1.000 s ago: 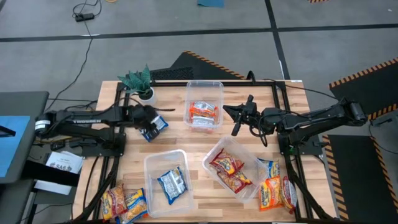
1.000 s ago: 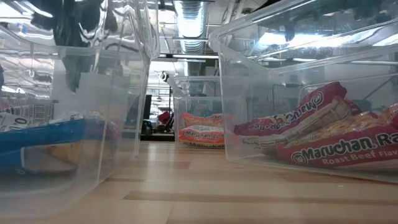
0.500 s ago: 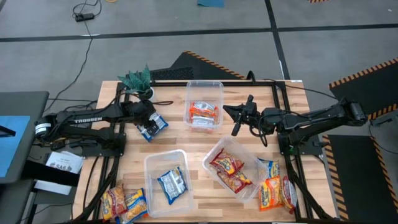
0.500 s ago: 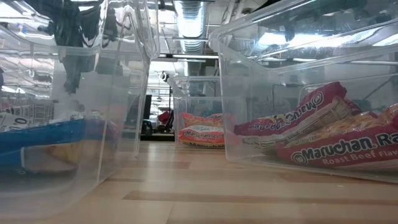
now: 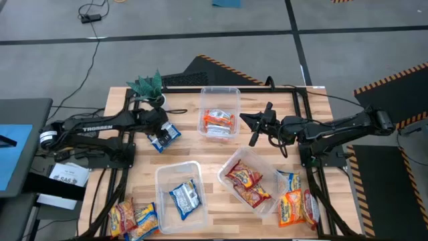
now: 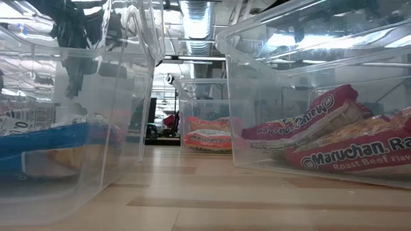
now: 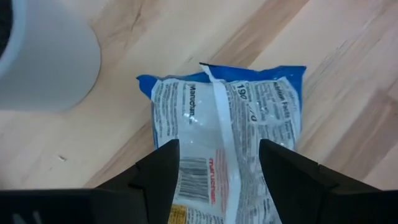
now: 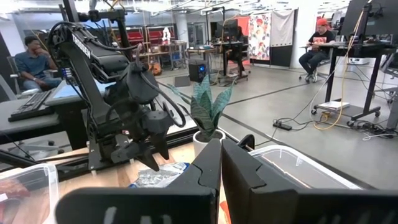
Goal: Sort Maruchan noodles
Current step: Put the blue noodle pack into the bottom left transparent bin
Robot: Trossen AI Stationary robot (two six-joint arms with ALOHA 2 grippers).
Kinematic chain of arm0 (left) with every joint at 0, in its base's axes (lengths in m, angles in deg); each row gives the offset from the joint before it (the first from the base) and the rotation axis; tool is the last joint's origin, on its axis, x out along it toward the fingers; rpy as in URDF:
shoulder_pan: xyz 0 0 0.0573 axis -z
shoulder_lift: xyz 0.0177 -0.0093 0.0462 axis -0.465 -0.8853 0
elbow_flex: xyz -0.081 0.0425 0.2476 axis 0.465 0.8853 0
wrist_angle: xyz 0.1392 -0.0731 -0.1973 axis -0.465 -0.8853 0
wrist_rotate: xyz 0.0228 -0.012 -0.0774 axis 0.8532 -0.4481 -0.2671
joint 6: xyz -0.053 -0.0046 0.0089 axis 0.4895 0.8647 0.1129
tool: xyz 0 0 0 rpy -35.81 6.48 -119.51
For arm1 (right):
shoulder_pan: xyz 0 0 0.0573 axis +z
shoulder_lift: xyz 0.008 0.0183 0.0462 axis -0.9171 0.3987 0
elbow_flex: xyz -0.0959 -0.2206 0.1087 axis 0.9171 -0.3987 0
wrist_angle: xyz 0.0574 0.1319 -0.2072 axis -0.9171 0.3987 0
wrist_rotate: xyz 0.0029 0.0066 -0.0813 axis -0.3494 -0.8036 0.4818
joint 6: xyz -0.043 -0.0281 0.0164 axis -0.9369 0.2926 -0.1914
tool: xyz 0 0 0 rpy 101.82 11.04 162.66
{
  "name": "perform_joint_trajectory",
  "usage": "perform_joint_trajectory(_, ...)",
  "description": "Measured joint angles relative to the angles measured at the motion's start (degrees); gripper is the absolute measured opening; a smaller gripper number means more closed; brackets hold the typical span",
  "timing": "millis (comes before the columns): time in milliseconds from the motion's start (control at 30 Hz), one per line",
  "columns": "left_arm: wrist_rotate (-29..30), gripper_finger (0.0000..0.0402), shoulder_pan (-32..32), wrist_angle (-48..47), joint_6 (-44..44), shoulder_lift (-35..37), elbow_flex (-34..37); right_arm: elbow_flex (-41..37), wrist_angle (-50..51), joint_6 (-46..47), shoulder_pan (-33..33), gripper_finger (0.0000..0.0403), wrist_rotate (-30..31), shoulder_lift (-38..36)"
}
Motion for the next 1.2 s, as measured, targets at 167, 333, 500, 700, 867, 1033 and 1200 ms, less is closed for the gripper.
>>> perform_joint_trajectory(167,1.99,0.0211,0.0,1.39,-0.47,-4.74,0.0,0.0,0.04,0.0,0.0,0.0038,0.0,0.0)
perform_joint_trajectory(333,1.55,0.0211,0.02,3.58,-0.45,-8.27,-0.15,0.01,0.02,0.0,-0.01,0.0038,0.0,0.0)
perform_joint_trajectory(500,1.85,0.0186,0.03,4.02,-0.28,-10.24,-0.2,0.02,0.0,0.0,0.0,0.0038,0.0,0.0)
perform_joint_trajectory(700,3.95,0.0055,0.0,3.54,-1.57,-10.23,-0.1,0.0,0.04,0.0,0.0,0.0038,0.0,0.0)
perform_joint_trajectory(867,4.72,0.0006,0.0,3.34,-2.33,-9.83,-0.09,0.0,0.07,0.0,0.0,0.0038,0.0,0.0)
perform_joint_trajectory(1033,4.74,0.0,0.0,2.18,-2.37,-6.14,0.08,0.0,0.07,-0.02,0.0,0.0038,0.0,0.0)
perform_joint_trajectory(1200,4.59,0.0,0.15,1.73,-1.81,0.95,0.11,0.01,0.09,-0.02,-0.02,0.0038,0.0,0.0)
